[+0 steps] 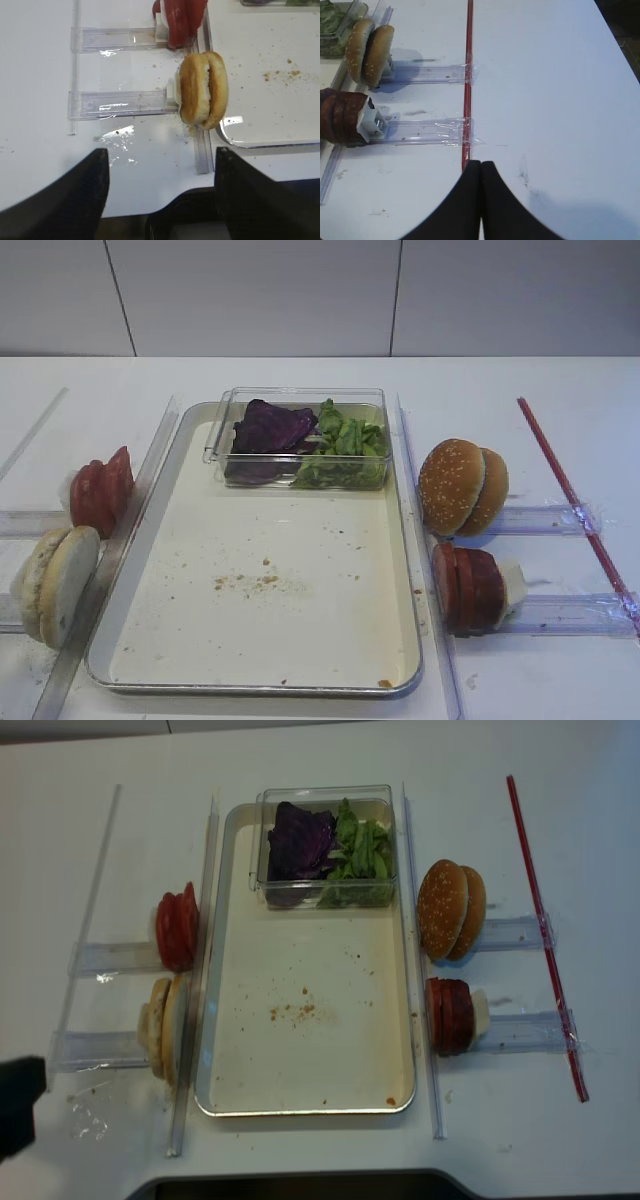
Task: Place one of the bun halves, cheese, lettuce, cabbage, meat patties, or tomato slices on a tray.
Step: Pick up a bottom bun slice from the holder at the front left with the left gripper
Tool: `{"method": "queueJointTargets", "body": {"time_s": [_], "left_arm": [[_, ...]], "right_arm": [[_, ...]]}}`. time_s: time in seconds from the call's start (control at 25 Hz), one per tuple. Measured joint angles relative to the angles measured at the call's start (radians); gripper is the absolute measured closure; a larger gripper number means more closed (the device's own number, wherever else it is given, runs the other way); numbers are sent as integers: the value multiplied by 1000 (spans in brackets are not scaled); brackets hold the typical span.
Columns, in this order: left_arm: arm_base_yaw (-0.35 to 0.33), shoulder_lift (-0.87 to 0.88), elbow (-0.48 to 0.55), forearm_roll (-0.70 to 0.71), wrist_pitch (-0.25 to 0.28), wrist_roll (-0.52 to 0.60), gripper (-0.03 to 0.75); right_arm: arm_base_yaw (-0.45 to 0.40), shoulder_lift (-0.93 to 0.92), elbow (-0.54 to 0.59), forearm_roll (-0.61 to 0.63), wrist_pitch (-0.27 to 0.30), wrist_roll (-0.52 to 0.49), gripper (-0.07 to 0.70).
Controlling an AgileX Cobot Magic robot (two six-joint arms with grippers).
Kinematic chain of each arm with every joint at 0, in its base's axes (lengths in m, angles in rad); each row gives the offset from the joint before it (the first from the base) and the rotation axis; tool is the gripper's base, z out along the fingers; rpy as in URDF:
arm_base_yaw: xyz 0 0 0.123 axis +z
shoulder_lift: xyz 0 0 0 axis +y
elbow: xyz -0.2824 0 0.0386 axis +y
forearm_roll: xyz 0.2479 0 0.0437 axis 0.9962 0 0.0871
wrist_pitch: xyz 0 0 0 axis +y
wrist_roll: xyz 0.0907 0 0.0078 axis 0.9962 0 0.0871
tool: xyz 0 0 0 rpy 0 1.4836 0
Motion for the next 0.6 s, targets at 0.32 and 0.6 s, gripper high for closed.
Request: {"method": "queueJointTargets", "body": {"time_s": [0.32, 0.6], "left_arm": [[-2, 237, -80, -21, -3, -2, 284], [-28, 423, -167, -13, -12, -2, 284]], "right_arm": [[0, 0, 0, 0, 0, 0, 456], [0, 0, 0, 0, 0, 0, 456]]}}
